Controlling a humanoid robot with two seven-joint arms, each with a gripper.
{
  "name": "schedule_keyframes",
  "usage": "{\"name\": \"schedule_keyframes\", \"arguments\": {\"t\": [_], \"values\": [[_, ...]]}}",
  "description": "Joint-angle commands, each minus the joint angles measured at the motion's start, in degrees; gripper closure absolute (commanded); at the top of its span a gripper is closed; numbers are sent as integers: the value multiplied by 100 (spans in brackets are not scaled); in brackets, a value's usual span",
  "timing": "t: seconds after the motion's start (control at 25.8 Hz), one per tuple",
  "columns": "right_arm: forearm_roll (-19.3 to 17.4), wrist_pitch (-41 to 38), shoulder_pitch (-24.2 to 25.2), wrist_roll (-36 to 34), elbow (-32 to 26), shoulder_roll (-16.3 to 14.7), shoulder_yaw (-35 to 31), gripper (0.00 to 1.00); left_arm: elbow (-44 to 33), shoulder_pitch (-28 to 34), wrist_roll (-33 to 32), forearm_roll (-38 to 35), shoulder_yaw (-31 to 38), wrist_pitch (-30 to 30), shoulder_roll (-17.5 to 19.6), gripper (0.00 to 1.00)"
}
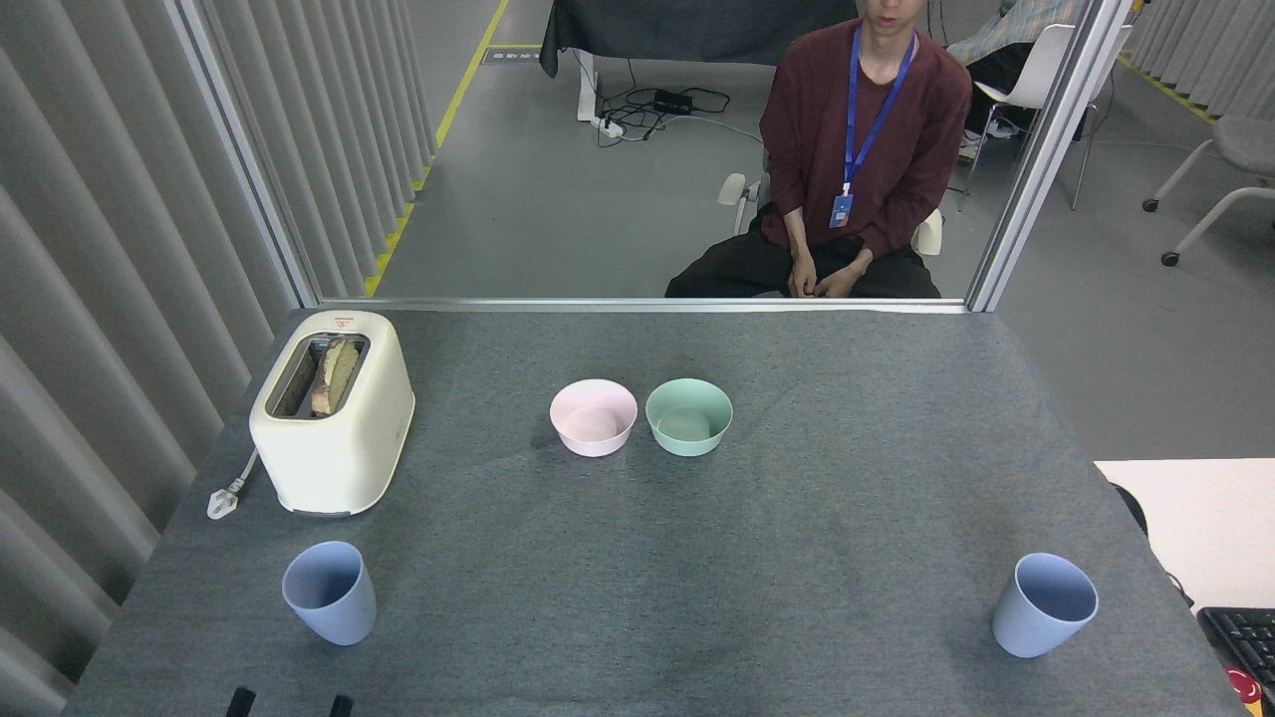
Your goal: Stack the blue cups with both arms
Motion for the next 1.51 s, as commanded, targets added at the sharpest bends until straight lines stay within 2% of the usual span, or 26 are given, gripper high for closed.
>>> {"name": "schedule_keyframes", "arguments": {"t": [0.0,0.19,0.27,0.66,0.89,1.2,1.47], "values": [[98,-1,-23,-4,0,-10,-5,0,868,-930,-48,-378,-408,35,-60,0],[116,-19,-31,-4,0,-1,-5,0,1720,-1580,-39,-588,-496,132,-104,0],[116,-19,-31,-4,0,-10,-5,0,1887,-1633,-22,-588,-496,202,-86,0],[125,-19,-31,-4,0,-10,4,0,1887,-1431,31,-562,-479,229,-42,0],[142,-28,-31,-4,0,-10,4,0,2274,-1695,31,-553,-461,571,-34,0],[213,-37,-49,-4,0,-18,4,0,2485,-1739,22,-474,-443,835,-34,0],[318,-37,-49,-4,0,-1,4,0,2828,-1993,31,-465,-435,862,-34,0]]}}
